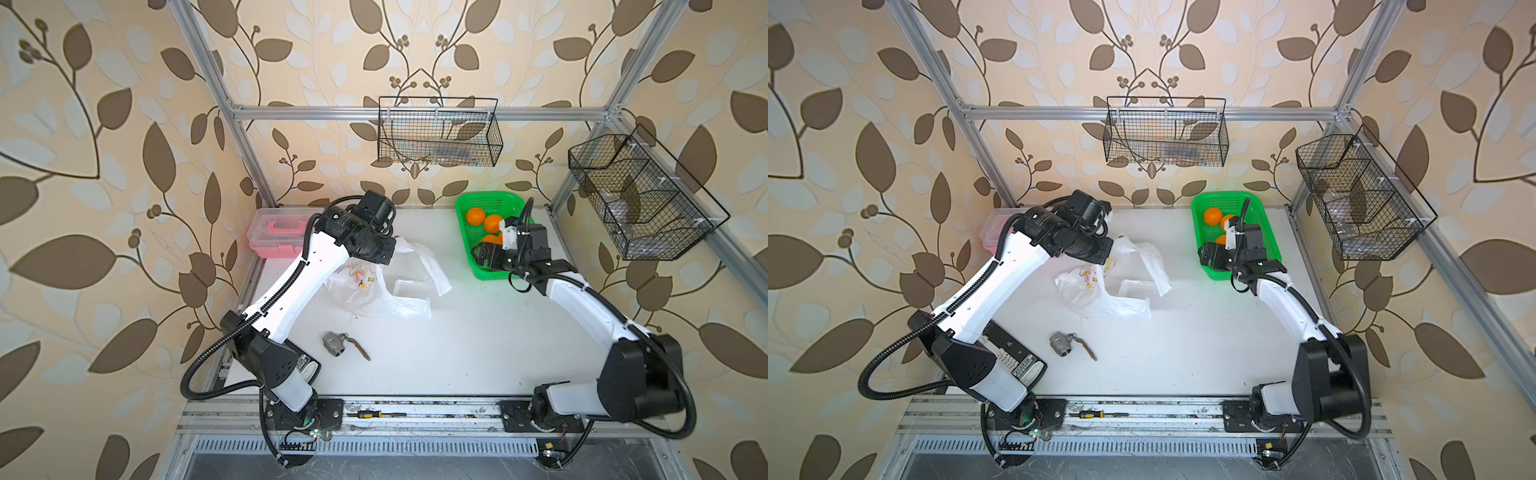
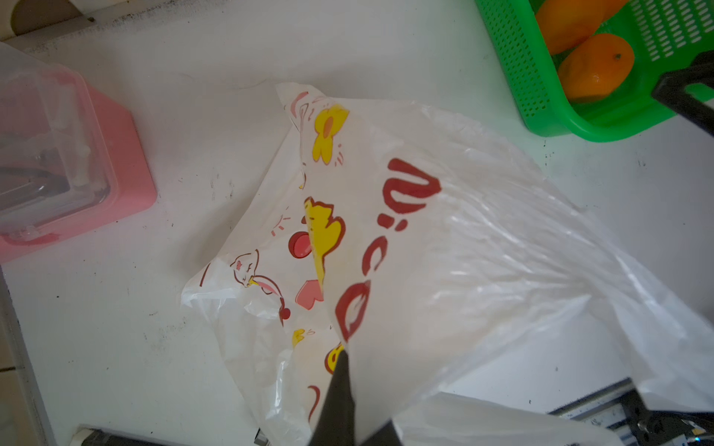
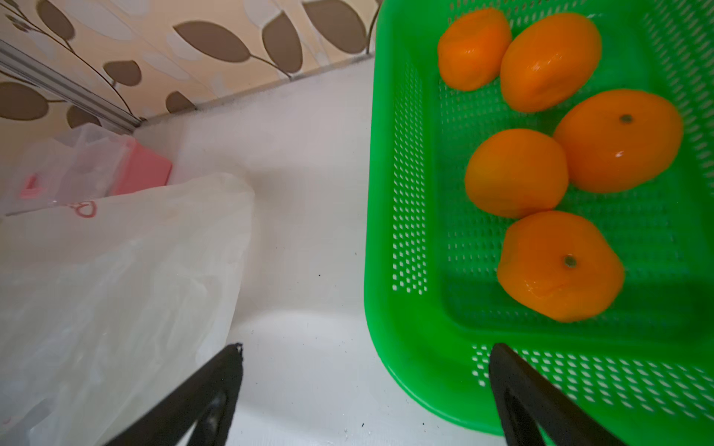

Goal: Place the oranges into plastic bags & tie knots
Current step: Move the basket to the center of the board.

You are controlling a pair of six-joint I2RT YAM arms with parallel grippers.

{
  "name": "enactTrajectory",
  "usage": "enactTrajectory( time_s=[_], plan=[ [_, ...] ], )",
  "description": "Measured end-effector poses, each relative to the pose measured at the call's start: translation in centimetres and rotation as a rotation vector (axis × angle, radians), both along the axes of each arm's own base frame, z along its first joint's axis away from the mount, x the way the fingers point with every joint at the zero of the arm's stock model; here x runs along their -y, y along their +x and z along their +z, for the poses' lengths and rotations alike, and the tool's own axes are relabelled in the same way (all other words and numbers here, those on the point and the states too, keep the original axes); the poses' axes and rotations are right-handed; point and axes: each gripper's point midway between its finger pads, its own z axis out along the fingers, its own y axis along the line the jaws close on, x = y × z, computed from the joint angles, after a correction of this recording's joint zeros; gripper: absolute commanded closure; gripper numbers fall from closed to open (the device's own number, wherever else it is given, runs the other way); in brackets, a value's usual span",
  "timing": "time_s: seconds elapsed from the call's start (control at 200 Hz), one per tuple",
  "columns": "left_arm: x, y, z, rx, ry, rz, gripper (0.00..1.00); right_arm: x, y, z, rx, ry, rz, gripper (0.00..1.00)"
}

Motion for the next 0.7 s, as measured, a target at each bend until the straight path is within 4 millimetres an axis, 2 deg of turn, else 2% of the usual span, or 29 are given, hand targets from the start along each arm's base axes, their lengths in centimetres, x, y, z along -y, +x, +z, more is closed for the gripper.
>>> enactTrajectory(
  time_s=[0.11, 0.25, 0.415, 0.535, 0.7],
  plan=[
    [-0.2, 0.1, 0.9, -0.003, -0.03, 0.003, 1.0, -0.5, 0.7, -2.7, -0.081, -0.017, 0.03, 0.0],
    [0.1, 0.5, 1.7, -0.014, -0.065, -0.001, 1.0, -1.0, -0.2, -5.3, -0.177, -0.03, 0.08, 0.0],
    [0.5, 1.1, 1.3, -0.04, -0.074, -0.007, 1.0, -1.1, -1.4, -5.3, -0.175, -0.038, 0.113, 0.0],
    [0.6, 1.4, 0.6, -0.064, -0.07, -0.003, 1.0, -0.9, -4.1, -5.1, -0.17, -0.033, 0.126, 0.0],
    [0.5, 1.5, 0.2, -0.082, -0.071, -0.001, 1.0, -0.6, -9.1, -5.4, -0.157, -0.026, 0.144, 0.0]
  ],
)
